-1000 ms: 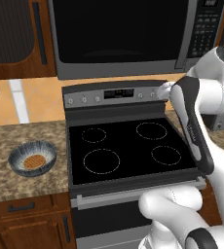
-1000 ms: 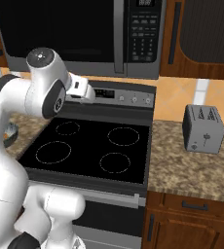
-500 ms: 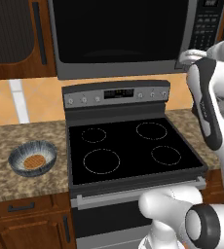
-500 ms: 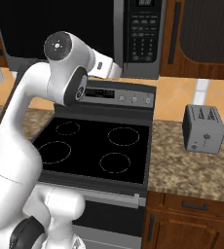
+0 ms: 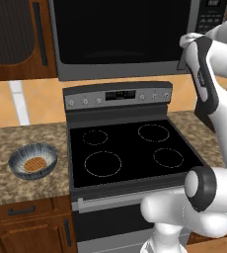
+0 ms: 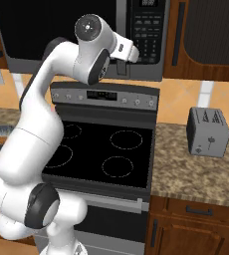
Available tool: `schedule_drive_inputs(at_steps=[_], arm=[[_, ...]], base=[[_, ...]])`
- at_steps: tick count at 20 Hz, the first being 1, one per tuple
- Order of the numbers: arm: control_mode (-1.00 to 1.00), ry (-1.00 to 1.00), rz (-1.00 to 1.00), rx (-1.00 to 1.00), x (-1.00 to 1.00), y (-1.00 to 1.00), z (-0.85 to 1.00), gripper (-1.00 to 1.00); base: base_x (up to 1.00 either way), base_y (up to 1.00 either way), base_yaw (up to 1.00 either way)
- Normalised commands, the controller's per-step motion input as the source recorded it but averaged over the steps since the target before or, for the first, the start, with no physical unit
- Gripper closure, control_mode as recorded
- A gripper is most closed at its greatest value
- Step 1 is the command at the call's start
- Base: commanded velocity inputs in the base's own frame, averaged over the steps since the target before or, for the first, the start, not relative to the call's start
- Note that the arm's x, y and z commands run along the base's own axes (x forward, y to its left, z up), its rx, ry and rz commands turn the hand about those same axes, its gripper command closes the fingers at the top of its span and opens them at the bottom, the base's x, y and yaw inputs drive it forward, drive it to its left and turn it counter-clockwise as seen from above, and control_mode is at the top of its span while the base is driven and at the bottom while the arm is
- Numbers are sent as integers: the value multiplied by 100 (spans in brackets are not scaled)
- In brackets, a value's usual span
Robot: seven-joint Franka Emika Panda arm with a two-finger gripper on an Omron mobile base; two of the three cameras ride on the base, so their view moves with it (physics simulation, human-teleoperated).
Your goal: Open the microwave, place the bowl with waffle inside the microwave, then close the microwave door and turn it on.
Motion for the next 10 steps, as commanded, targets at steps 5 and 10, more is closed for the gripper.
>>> schedule_drive_inputs(at_steps=[5, 10], arm=[[-100, 0, 4, 0, 59, 0, -10, -100], [-100, 0, 0, 0, 57, 0, -2, -100]], base=[[0, 0, 0], [0, 0, 0]])
